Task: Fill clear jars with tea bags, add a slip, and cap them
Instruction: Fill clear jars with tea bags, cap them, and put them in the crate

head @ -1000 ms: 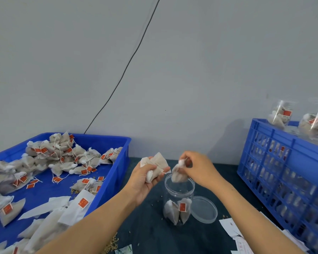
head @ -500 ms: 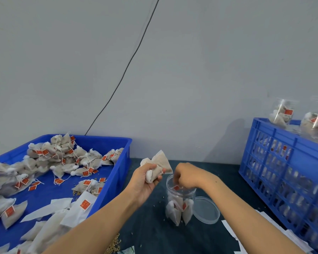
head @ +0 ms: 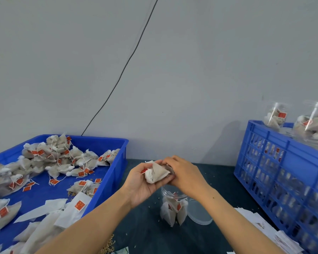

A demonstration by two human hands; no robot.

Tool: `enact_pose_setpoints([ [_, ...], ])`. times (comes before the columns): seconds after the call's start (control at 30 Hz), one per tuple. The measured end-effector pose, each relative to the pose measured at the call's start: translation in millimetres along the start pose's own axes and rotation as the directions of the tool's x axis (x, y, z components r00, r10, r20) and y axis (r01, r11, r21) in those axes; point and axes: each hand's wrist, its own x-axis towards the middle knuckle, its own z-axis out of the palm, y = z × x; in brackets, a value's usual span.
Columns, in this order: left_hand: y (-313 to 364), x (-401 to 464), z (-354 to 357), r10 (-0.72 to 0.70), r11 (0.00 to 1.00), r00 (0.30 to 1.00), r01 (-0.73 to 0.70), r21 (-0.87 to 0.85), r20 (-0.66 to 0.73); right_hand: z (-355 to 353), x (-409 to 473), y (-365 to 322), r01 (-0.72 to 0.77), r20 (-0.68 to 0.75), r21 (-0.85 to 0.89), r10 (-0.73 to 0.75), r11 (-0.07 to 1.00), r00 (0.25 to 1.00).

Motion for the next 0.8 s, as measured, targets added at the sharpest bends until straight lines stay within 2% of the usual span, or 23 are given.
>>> enact_pose_setpoints([
  [0.13,5.3,-0.6,12.4,-0.018,1.000,1.000,0.019,-0.013,0.016,-6.9,1.8,11.7,-0.030,-0.136,-0.009,0.028,1.000,0.990],
  [0.2,7.1,1.7,16.8,0.040,0.999,0.998,-0.040,0.006,-0.048,-11.2,2.2,17.7,-0.131,-0.162,0.185,0.161,0.974,0.973],
  [0.3,8.0,7.2,19.8,0.118,0.991,0.981,-0.106,0.084,-0.152,-17.2,0.8,22.6,-0.259,-0.086,0.513,0.349,0.818,0.933],
  [0.4,4.9,8.8,24.7,0.126,0.980,0.967,-0.086,0.180,-0.223,-18.0,-2.5,24.0,-0.275,-0.006,0.586,0.343,0.762,0.939],
  [0.6,-6.8,13.9,32.5,0.291,0.837,0.845,0.002,0.547,-0.449,-12.9,-7.2,25.8,-0.256,0.085,0.433,0.244,0.864,0.966],
  [0.7,-2.5,15.6,29.9,0.367,0.765,0.789,0.045,0.642,-0.493,-9.4,-6.5,23.2,-0.194,0.107,0.128,0.180,0.973,0.978],
  [0.8,1.4,11.4,27.8,0.381,0.717,0.757,0.120,0.687,-0.530,-7.3,-0.1,13.9,-0.038,0.153,-0.225,0.073,0.974,0.986],
])
